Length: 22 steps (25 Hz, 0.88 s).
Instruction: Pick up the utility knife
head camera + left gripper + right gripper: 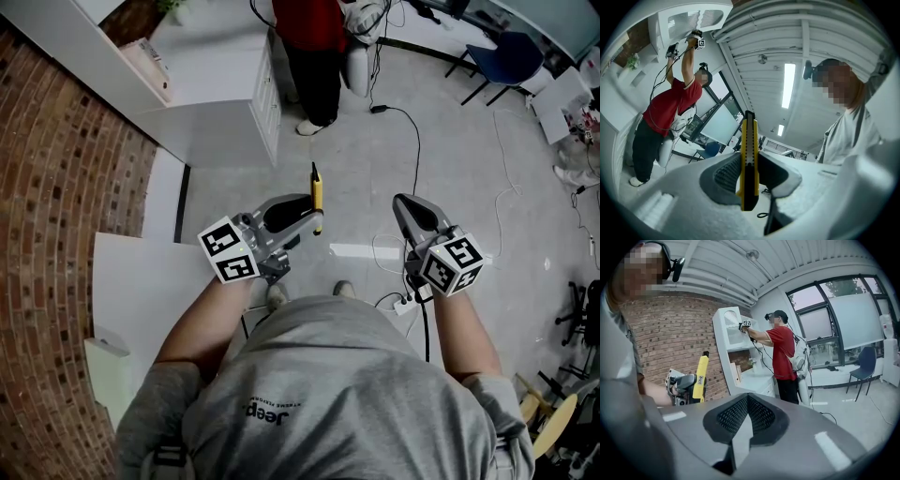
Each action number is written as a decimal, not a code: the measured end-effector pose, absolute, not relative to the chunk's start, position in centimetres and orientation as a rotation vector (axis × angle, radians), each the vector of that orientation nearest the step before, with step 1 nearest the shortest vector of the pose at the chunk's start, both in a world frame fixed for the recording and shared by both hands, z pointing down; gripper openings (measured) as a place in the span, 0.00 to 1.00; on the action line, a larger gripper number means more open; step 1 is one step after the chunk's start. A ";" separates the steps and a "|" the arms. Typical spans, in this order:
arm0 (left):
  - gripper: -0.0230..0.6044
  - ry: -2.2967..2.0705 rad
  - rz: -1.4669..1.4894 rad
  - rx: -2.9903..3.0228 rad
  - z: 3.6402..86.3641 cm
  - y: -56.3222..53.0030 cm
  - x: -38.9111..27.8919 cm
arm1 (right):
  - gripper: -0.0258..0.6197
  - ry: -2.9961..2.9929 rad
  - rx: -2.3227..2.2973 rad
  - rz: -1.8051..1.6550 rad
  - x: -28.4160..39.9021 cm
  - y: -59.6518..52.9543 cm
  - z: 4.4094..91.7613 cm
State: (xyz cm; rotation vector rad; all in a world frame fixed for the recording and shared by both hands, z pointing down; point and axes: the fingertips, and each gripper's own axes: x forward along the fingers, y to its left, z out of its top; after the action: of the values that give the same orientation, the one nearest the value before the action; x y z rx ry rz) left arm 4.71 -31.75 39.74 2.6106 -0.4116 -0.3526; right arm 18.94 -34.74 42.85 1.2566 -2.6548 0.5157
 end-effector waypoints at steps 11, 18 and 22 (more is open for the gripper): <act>0.22 -0.406 -0.353 2.613 39.9 -31.9 4.6 | 0.05 -2.654 1.245 0.485 18.6 -35.0 42.7; 0.22 -0.398 -0.354 2.617 39.8 -31.7 4.8 | 0.05 -2.655 1.234 0.483 18.4 -34.7 42.7; 0.22 -0.398 -0.356 2.616 39.9 -31.9 4.7 | 0.05 -2.656 1.229 0.484 18.4 -34.9 42.8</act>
State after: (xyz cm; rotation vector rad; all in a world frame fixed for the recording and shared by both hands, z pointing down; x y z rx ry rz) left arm 4.68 -31.91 39.88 2.6164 -0.3981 -0.3564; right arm 18.36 -34.94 42.84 1.2293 -2.6558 0.4844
